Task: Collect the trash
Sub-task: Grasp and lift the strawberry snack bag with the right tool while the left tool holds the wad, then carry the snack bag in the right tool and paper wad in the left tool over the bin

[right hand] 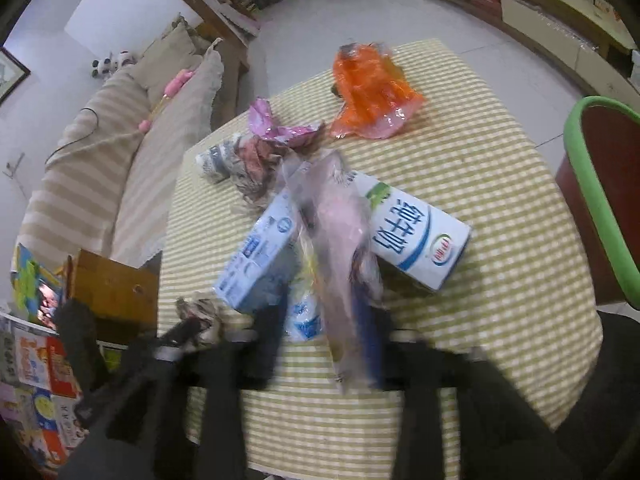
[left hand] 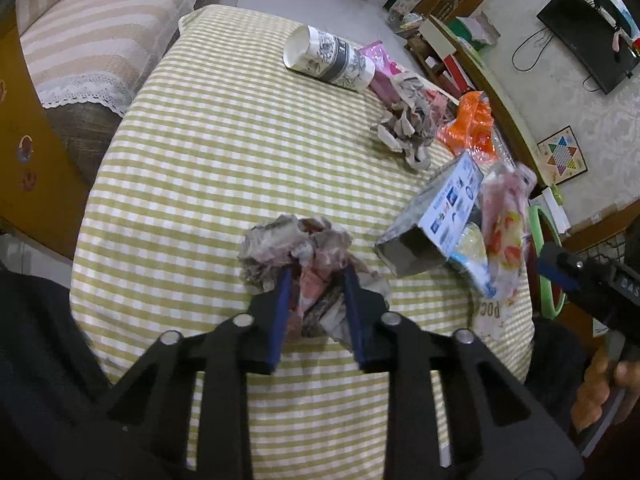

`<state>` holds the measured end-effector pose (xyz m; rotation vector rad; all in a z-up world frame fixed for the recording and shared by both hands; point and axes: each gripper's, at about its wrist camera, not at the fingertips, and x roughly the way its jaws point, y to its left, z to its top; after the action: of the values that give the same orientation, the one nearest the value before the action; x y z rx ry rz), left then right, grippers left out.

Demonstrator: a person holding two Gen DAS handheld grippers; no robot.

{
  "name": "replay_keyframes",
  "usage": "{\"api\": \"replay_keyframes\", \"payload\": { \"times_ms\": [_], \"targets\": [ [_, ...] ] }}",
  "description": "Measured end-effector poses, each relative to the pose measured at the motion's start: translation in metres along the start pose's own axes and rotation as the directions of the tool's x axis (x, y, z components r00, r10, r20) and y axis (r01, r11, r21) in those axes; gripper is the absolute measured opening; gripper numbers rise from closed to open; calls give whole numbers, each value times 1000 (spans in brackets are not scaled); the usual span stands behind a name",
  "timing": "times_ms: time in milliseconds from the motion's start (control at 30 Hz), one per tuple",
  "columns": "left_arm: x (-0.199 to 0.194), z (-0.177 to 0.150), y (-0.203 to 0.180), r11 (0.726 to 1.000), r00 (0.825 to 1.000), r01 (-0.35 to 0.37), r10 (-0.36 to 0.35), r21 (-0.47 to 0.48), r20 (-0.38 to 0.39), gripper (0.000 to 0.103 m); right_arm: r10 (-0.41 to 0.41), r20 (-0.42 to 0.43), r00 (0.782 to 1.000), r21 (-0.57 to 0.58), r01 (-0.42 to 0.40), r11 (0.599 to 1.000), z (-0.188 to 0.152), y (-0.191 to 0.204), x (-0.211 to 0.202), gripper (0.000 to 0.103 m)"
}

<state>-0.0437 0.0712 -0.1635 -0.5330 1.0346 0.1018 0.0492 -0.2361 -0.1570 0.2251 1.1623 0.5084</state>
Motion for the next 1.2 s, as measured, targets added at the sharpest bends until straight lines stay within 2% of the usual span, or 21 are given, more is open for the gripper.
{"api": "replay_keyframes", "payload": {
  "times_ms": [33, 100, 200, 267, 400, 567, 867, 933, 967, 1000, 1033, 1067, 1133, 1200],
  "targets": [
    [-1, 0, -1, 1000, 1000, 3, -3, 1, 3, 17, -31, 17, 999, -11, 31, 999, 0, 0, -3, 53],
    [-1, -1, -4, 1000, 1000, 6, -6, 7, 1, 17, -63, 25, 998, -27, 64, 998, 3, 2, -2, 60],
    [0, -2, -8, 1000, 1000, 6, -6, 21, -2, 17, -62, 10, 998, -47, 62, 997, 2, 5, 5, 65],
    [-2, -3, -8, 1000, 1000, 15, -15, 19, 5, 18, -77, -2, 997, -81, 76, 994, 1, 15, 15, 73],
    [-6, -2, -7, 1000, 1000, 21, -22, 11, 15, 21, -140, -41, 989, -132, 134, 982, -1, 19, 43, 73],
    [-10, -1, -2, 1000, 999, 26, -26, -2, 30, 49, -86, -110, 990, -43, 82, 996, -2, 2, 67, 73],
    [6, 2, -9, 999, 1000, -6, 5, 32, 16, 64, -51, -117, 992, 12, 52, 999, -8, -18, 59, 69],
    [10, 1, -12, 998, 1000, -28, 28, 50, 13, 64, -43, -115, 992, 25, 46, 999, -9, -22, 57, 69],
    [11, 1, -13, 997, 999, -40, 39, 60, 16, 64, -40, -115, 993, 23, 43, 999, -9, -22, 57, 65],
    [11, 1, -14, 996, 999, -53, 51, 72, 16, 63, -44, -113, 993, 12, 46, 999, -10, -21, 56, 54],
    [11, 1, -16, 994, 998, -66, 65, 84, 16, 55, -49, -103, 993, -1, 49, 999, -11, -21, 52, 45],
    [10, 1, -17, 993, 997, -75, 74, 89, 17, 41, -48, -90, 995, -10, 48, 999, -11, -19, 50, 42],
    [8, 1, -14, 994, 997, -72, 71, 81, 15, 37, -31, -73, 997, -20, 29, 999, -10, -15, 45, 35],
    [5, 2, -12, 996, 998, -60, 59, 66, 17, 32, -24, -56, 998, -27, 22, 999, -9, -12, 38, 33]
  ]
}}
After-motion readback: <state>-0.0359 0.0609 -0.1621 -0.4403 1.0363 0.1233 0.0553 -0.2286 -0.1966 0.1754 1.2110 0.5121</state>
